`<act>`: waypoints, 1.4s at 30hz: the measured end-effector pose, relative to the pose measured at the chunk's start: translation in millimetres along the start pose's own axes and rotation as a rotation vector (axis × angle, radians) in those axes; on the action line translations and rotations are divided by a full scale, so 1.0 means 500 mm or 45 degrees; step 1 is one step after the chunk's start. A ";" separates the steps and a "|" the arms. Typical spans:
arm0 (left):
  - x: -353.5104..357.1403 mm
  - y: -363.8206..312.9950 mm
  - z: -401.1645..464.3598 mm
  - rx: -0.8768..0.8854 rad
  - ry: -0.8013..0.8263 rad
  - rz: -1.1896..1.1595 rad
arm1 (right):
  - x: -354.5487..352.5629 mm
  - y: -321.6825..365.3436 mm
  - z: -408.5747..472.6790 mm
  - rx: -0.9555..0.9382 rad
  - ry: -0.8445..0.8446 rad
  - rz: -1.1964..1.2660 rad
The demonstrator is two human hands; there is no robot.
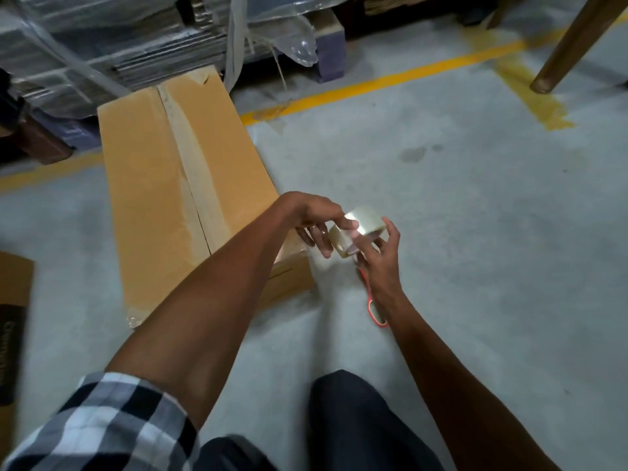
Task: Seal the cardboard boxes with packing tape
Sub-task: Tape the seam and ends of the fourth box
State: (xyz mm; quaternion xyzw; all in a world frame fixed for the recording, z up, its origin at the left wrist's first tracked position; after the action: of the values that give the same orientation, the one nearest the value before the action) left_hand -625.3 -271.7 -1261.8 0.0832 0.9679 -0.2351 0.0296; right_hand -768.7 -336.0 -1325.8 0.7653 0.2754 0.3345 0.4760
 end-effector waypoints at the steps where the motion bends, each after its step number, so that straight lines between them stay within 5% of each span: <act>1: -0.006 0.001 0.001 0.052 -0.003 -0.065 | -0.018 -0.016 0.002 0.030 -0.031 0.125; 3: -0.018 0.006 0.001 0.128 -0.019 -0.180 | -0.078 -0.046 -0.014 0.095 -0.217 -0.075; 5: -0.029 0.009 0.003 0.178 -0.072 -0.239 | -0.147 -0.092 -0.046 0.212 -0.368 -0.632; 8: -0.031 0.009 0.001 0.225 -0.110 -0.258 | -0.172 -0.210 -0.069 0.351 -0.112 -1.405; 14: -0.024 0.003 -0.006 0.247 -0.118 -0.213 | -0.175 -0.248 -0.066 0.270 -0.226 -1.379; 18: -0.013 -0.005 -0.009 0.255 -0.125 -0.168 | -0.188 -0.239 -0.044 0.428 -0.143 -1.723; 23: -0.016 -0.007 -0.013 0.276 -0.143 -0.205 | -0.190 -0.209 -0.042 0.598 0.171 -1.411; 30: -0.014 -0.010 -0.025 0.281 -0.150 -0.203 | -0.090 -0.182 -0.229 0.816 0.932 0.006; 33: -0.007 -0.013 -0.029 0.254 -0.137 -0.167 | -0.052 -0.159 -0.252 0.809 1.094 -0.195; 42: -0.004 -0.016 -0.032 0.246 -0.148 -0.121 | 0.032 -0.074 -0.161 0.508 0.927 -0.529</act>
State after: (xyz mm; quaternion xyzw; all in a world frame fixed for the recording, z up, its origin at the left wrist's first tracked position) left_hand -625.2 -271.8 -1243.9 0.0258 0.9403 -0.3329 0.0665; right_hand -824.9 -265.7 -1329.3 0.6032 0.6312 0.4194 0.2487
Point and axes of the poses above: each hand's wrist, its own z-axis towards the middle knuckle, its own x-axis out of the palm, y = z × x, the point moved 7 cm from there along z, towards the middle knuckle, and after that the axes turned 10 degrees about y, right-handed, at the moved point
